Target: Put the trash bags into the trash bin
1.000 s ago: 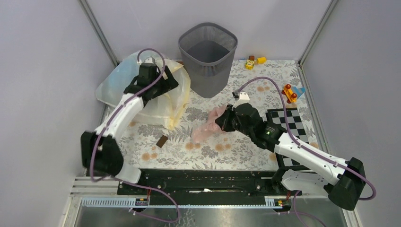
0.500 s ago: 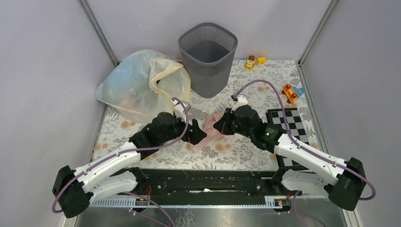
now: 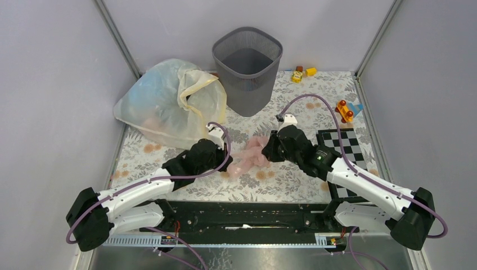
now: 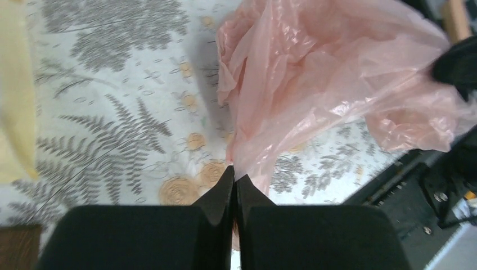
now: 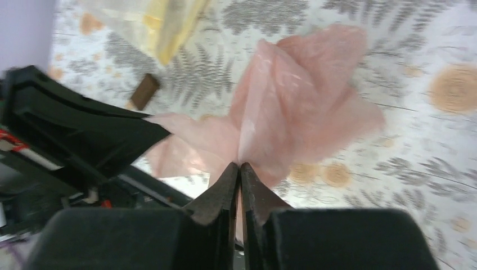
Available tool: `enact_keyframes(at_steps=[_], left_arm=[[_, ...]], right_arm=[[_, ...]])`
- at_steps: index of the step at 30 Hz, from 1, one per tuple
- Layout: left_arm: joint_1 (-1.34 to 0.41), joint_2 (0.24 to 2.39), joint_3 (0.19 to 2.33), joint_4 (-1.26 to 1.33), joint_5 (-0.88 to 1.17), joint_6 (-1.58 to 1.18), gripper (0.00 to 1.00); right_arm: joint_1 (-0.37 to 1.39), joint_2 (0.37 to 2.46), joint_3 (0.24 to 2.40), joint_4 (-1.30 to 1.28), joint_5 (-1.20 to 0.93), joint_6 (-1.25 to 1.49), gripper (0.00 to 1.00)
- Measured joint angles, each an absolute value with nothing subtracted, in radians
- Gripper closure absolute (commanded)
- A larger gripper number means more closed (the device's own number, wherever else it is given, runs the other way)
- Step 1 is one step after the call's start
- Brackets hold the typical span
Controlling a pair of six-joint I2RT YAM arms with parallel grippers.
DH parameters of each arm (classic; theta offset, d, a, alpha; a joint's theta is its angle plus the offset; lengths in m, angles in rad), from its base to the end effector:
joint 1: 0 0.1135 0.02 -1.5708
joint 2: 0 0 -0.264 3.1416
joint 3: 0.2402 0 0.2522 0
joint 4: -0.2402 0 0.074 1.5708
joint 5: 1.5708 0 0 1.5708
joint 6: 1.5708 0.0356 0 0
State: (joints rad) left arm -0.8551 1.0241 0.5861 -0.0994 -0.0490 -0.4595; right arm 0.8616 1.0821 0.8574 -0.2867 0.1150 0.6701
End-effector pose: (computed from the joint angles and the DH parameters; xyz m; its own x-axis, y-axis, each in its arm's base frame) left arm 0.1484 -0.1680 0.2334 -0.6231 0.0415 -0.7811 0.5019 0.7872 -0.3585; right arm 0.1617 0.1822 0.2970 -0.6775 0.1579 -0.7184 -0.3418 0.7972 0.4976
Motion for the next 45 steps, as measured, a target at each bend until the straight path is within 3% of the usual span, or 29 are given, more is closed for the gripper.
enact_keyframes(at_steps=[2, 7, 9, 13, 17, 22, 35, 37, 39, 40, 42, 43, 45], left_arm=[[-0.855, 1.024, 0.586, -0.13, -0.102, -0.482, 1.0], [-0.833, 1.026, 0.579, -0.198, -0.185, -0.529, 1.0], [-0.82, 1.026, 0.579, -0.212, -0.192, -0.537, 1.0], [-0.812, 1.023, 0.57, -0.207, -0.175, -0.538, 1.0], [-0.812, 1.022, 0.56, -0.197, -0.149, -0.534, 1.0], [-0.812, 1.015, 0.546, -0.17, -0.121, -0.525, 1.0], [-0.812, 1.016, 0.545, -0.163, -0.12, -0.516, 1.0], [-0.812, 1.016, 0.545, -0.163, -0.121, -0.515, 1.0], [-0.812, 1.016, 0.545, -0.163, -0.127, -0.513, 1.0], [-0.812, 1.016, 0.543, -0.161, -0.128, -0.513, 1.0], [-0.812, 1.016, 0.537, -0.159, -0.133, -0.513, 1.0], [-0.812, 1.016, 0.534, -0.16, -0.137, -0.513, 1.0], [-0.811, 1.016, 0.532, -0.169, -0.155, -0.518, 1.0]], right_arm=[[0.861, 1.079, 0.867, -0.342, 0.182, 0.645, 0.83], [0.86, 1.013, 0.867, -0.49, 0.385, 0.599, 0.34], [0.86, 0.974, 0.867, -0.526, 0.437, 0.582, 0.2], [0.856, 0.894, 0.85, -0.507, 0.36, 0.486, 0.05], [0.857, 0.863, 0.819, -0.431, 0.187, 0.398, 0.03], [0.857, 0.98, 0.819, -0.289, 0.047, 0.31, 0.03], [0.857, 1.166, 0.696, 0.099, 0.028, 0.064, 0.0], [0.857, 1.226, 0.697, 0.136, 0.049, 0.052, 0.03], [0.857, 1.274, 0.697, 0.162, 0.076, 0.049, 0.12], [0.857, 1.292, 0.697, 0.174, 0.089, 0.049, 0.28], [0.857, 1.325, 0.698, 0.199, 0.128, 0.05, 0.68], [0.857, 1.338, 0.698, 0.208, 0.157, 0.057, 0.82], [0.857, 1.347, 0.698, 0.22, 0.234, 0.09, 0.92]])
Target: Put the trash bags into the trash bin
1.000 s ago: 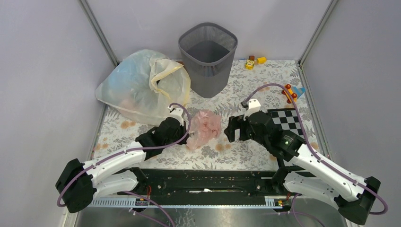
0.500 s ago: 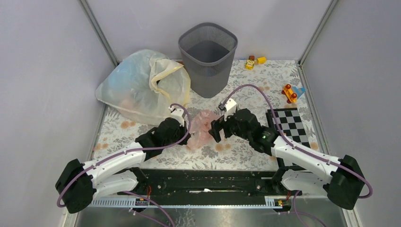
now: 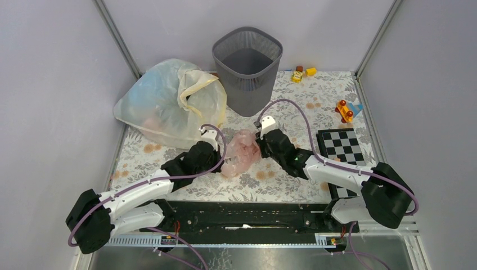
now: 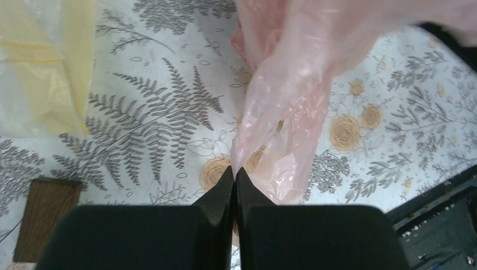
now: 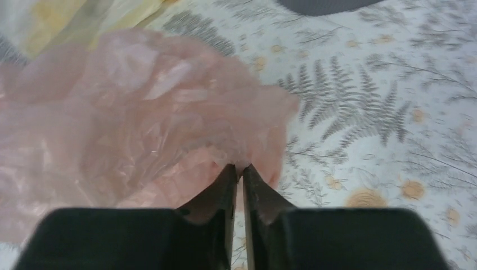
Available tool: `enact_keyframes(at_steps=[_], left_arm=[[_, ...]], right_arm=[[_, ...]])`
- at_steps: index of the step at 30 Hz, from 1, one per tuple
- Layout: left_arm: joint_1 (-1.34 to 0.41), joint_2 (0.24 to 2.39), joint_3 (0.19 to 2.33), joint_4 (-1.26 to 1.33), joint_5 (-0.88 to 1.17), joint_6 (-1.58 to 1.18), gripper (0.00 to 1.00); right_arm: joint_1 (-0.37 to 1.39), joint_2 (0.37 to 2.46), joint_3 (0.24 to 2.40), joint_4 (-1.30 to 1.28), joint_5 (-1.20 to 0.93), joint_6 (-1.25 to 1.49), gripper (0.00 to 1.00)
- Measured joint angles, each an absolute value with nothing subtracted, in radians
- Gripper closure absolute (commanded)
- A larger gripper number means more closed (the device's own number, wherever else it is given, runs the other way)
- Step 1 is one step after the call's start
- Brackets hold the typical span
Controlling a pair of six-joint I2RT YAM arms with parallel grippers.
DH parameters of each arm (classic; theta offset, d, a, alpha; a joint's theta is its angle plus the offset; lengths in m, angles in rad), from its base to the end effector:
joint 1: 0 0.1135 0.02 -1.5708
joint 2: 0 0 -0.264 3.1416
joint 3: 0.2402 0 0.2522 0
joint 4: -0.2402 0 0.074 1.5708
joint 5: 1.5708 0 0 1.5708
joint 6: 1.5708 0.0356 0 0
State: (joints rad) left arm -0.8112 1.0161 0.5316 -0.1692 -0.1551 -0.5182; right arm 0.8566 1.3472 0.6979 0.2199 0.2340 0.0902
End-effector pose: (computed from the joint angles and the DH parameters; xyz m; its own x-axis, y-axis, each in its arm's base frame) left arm 0.1502 -0.1502 0.2105 -0.6768 0.0020 -0.7362 0.3416 0.8867 -0.3116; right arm 0.1973 0.2149 0.2254 -0.3254 -0.2416 -0.9142 -0.5699 0.8216 -0.0142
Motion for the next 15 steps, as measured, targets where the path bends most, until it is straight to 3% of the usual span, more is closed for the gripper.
enact_keyframes(at_steps=[2, 9, 15], left_arm=[[-0.799, 1.014, 0.532, -0.186, -0.175, -0.534, 1.0], [-0.585, 0.935, 0.49, -0.241, -0.178, -0.598, 1.0], [-0.53, 0.888, 0.481, -0.229, -0.156, -0.663, 1.0]], right_arm=[[0.852, 1.336, 0.698, 0.225, 0.321, 0.128, 1.0], [0.708, 1.128, 0.658, 0.16, 0.488, 0.295, 1.0], [0.619, 0.982, 0.645, -0.007, 0.504, 0.444, 1.0]])
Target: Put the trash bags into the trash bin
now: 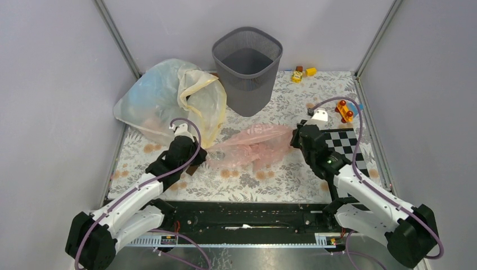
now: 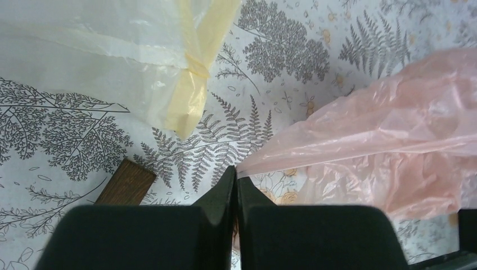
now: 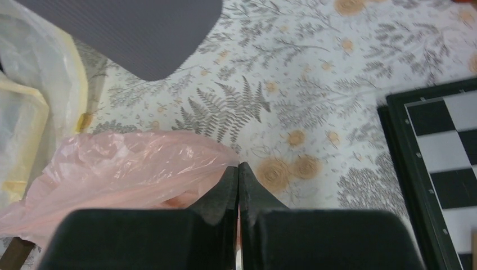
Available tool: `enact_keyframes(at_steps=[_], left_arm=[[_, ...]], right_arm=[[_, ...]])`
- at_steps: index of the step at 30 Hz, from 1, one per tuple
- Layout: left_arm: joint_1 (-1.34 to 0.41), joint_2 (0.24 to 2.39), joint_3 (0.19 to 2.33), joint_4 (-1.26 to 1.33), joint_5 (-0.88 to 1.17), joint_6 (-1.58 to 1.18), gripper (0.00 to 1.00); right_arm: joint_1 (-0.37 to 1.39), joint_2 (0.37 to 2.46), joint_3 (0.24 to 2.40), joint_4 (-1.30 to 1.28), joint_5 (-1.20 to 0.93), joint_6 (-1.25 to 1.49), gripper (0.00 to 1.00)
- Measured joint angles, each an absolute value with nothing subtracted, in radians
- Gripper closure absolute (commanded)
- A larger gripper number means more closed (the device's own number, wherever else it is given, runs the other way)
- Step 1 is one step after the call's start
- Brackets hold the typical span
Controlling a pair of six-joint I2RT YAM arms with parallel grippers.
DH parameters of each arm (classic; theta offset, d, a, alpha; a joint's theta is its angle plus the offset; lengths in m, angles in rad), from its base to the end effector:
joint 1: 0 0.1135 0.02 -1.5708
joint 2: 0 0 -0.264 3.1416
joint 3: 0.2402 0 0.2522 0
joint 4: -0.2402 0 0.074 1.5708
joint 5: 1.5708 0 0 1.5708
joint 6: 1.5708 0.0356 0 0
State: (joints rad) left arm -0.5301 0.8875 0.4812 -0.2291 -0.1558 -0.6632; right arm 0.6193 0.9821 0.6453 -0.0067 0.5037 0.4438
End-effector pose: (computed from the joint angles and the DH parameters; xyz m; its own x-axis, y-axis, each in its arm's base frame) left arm 0.1666 -0.0913 0.2117 -0.6447 -0.3271 -0.6909 -0.0065 0.9061 -0.4229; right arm 0.1919 0.1157 0.2733 -0.3071 0.2429 -0.9202 -0.0071 0.9663 0.2575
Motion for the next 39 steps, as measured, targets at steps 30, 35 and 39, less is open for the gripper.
enact_keyframes(at_steps=[30, 35, 39], left_arm=[[-0.476, 1.04, 0.813, -0.369, 0.252, -0.606, 1.0], [-0.475, 1.041, 0.809, -0.372, 0.265, -0.605, 1.0], [-0.474, 1.026, 0.809, -0.398, 0.237, -0.603, 1.0]], right_arm=[[0.545, 0.919, 0.74, -0.346, 0.135, 0.377, 0.01], [0.545, 0.935, 0.64, -0.26, 0.025, 0.411, 0.0], [0.544, 0.997, 0.552, -0.091, -0.039, 0.496, 0.02]])
